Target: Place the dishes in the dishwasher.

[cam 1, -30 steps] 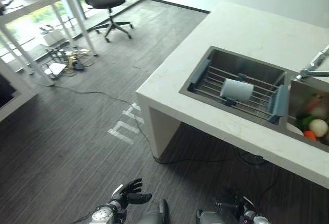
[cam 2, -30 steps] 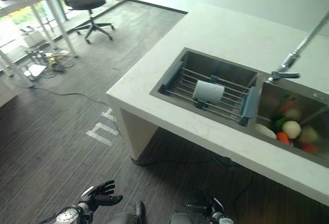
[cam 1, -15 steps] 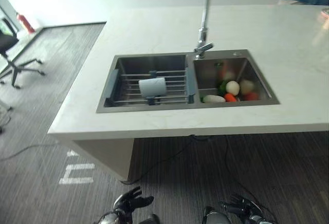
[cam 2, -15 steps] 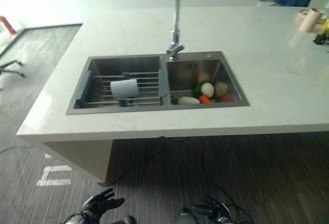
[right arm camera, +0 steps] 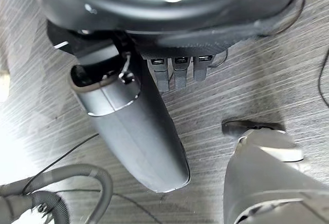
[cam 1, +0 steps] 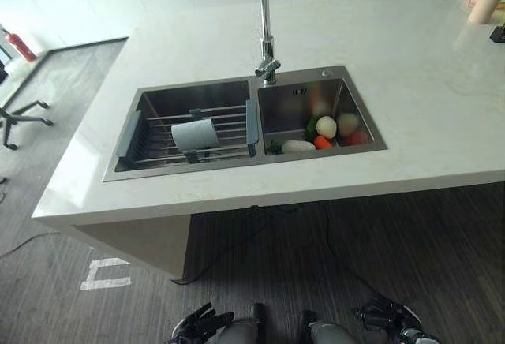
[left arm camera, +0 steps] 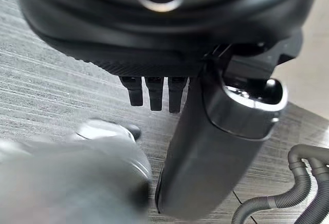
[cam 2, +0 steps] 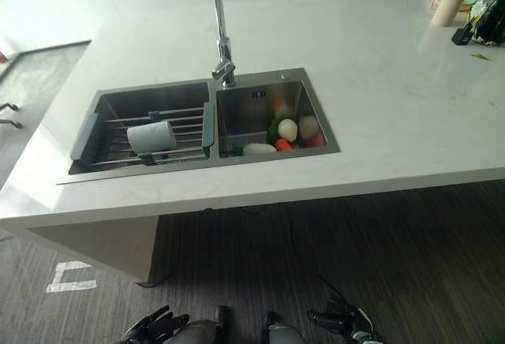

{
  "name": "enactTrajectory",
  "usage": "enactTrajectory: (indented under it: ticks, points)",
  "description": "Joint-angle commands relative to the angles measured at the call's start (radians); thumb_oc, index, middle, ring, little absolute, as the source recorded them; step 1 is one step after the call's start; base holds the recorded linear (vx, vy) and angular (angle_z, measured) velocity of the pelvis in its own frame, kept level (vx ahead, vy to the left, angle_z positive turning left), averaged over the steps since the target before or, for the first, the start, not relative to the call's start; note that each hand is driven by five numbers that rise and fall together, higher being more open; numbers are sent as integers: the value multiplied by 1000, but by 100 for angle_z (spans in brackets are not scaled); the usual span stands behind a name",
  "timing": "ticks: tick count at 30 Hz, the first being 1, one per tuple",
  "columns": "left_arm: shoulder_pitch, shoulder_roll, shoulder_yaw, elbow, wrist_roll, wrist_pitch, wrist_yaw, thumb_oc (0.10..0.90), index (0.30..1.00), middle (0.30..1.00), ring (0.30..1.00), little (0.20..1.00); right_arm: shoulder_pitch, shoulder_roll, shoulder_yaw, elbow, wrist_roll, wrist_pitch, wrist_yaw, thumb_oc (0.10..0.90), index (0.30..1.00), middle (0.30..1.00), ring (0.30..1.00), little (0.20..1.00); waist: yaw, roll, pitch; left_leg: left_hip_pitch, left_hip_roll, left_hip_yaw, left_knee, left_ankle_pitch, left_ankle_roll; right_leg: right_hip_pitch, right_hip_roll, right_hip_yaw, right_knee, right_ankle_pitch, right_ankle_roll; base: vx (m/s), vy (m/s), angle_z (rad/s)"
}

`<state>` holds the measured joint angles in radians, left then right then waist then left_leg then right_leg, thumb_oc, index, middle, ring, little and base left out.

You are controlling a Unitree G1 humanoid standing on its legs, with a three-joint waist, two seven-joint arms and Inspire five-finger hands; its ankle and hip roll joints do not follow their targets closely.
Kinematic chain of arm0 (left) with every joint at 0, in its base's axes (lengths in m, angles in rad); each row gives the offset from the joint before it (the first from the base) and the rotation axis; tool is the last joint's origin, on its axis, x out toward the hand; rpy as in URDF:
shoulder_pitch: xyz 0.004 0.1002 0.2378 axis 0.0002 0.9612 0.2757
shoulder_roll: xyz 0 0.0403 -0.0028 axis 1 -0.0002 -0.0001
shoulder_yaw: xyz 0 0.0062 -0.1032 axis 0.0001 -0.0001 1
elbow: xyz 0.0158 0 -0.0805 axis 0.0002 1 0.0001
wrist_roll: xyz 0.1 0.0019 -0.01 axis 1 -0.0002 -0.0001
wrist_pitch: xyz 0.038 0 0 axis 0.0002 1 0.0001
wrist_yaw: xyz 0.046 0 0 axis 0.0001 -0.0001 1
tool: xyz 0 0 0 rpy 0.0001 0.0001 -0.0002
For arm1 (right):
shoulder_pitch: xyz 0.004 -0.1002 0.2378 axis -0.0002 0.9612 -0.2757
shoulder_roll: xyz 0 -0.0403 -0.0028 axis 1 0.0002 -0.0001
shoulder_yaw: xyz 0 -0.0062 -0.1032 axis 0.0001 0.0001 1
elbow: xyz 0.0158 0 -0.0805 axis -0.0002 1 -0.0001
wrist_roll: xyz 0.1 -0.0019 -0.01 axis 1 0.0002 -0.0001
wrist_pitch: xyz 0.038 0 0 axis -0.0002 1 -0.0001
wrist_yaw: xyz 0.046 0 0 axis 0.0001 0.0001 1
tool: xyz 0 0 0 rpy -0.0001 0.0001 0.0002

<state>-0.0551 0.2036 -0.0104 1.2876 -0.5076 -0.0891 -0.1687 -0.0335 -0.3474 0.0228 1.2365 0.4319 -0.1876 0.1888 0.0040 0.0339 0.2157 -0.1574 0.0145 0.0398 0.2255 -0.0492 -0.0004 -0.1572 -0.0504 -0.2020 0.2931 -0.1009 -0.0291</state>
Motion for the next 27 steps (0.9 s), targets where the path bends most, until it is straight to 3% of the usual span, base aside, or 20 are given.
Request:
enactTrajectory:
  ticks: [1, 3, 5, 6, 8, 10, 12, 17, 20, 23, 27]
  points:
    - [43, 36, 13, -19, -47, -23, -22, 800, 900, 900, 900, 900, -6, 3, -25, -10, -27, -25, -11, 800, 900, 900, 900, 900, 22, 1, -24, -20, -31, -16, 75, -153, 3, 99, -91, -5, 7, -105, 128, 59, 203, -3]
    - [46, 43, 28, -9, -48, -9, -26, 800, 900, 900, 900, 900, -5, 10, -39, 6, -29, -10, -25, 800, 900, 900, 900, 900, 26, 3, -32, -15, -39, -4, 75, -165, 23, 128, -89, -20, 7, -103, 131, 82, 252, 2]
    - [45, 51, 31, -6, -38, 3, -28, 800, 900, 900, 900, 900, -8, 15, -45, 10, -44, -3, -31, 800, 900, 900, 900, 900, 16, 10, -30, -7, -53, -18, 75, -177, 50, 141, -66, -15, 7, -22, 142, 72, 214, 7]
    - [42, 55, 29, -5, -37, 7, -28, 800, 900, 900, 900, 900, -8, 18, -46, 9, -47, -1, -36, 800, 900, 900, 900, 900, 6, 17, -23, -2, -62, -35, 75, -184, 63, 121, -55, -6, 38, 20, 150, 36, 190, 4]
    - [42, 59, 15, -4, -65, 10, -23, 800, 900, 900, 900, 900, -7, 13, -48, 8, -38, 17, -40, 800, 900, 900, 900, 900, -9, 23, -10, 6, -80, -54, 75, -192, 78, 50, -52, 9, 137, 30, 149, 24, 119, 3]
    - [37, 61, 22, 1, -106, 22, -24, 800, 900, 900, 900, 900, -5, 4, -59, 20, -48, 34, -29, 800, 900, 900, 900, 900, -19, 16, -3, 21, -85, -45, 75, -207, 71, 30, -70, -5, 7, 48, 151, 31, -30, 10]
    - [44, 64, 50, -3, -106, 25, -34, 800, 900, 900, 900, 900, -3, 3, -62, 38, -75, 35, -20, 800, 900, 900, 900, 900, -17, -6, 9, 41, -102, -43, 75, -231, 67, -56, -115, 18, 7, 68, 169, 22, -126, 4]
    - [55, 61, 93, 8, -103, 8, 46, 800, 900, 900, 900, 900, -1, 7, -74, 68, -52, 42, -7, 800, 900, 900, 900, 900, 8, -36, -13, 40, -89, -33, 75, -236, 49, -68, -125, 36, 7, 16, 187, 74, -200, 14]
    - [65, 62, 114, 11, -119, -14, 94, 800, 900, 900, 900, 900, 2, 3, -74, 68, -64, 54, -15, 800, 900, 900, 900, 900, 11, -46, -27, 45, -71, -26, 75, -235, 33, -42, -116, 52, 7, -25, 175, 129, -151, 1]
    - [88, 66, 139, -4, -166, -64, 117, 800, 900, 900, 900, 900, 13, -13, -81, 75, -63, 52, -9, 800, 900, 900, 900, 900, 21, -44, -27, 57, -53, -39, 75, -222, 16, -15, -108, 59, 7, -50, 160, 112, -133, 30]
    - [106, 81, 195, -30, -235, -102, 130, 800, 900, 900, 900, 900, 12, -32, -94, 100, -65, 47, 5, 800, 900, 900, 900, 900, 48, -23, -25, 46, -39, -56, 75, -200, -5, 20, -111, 21, 7, -79, 147, -16, -36, 39]
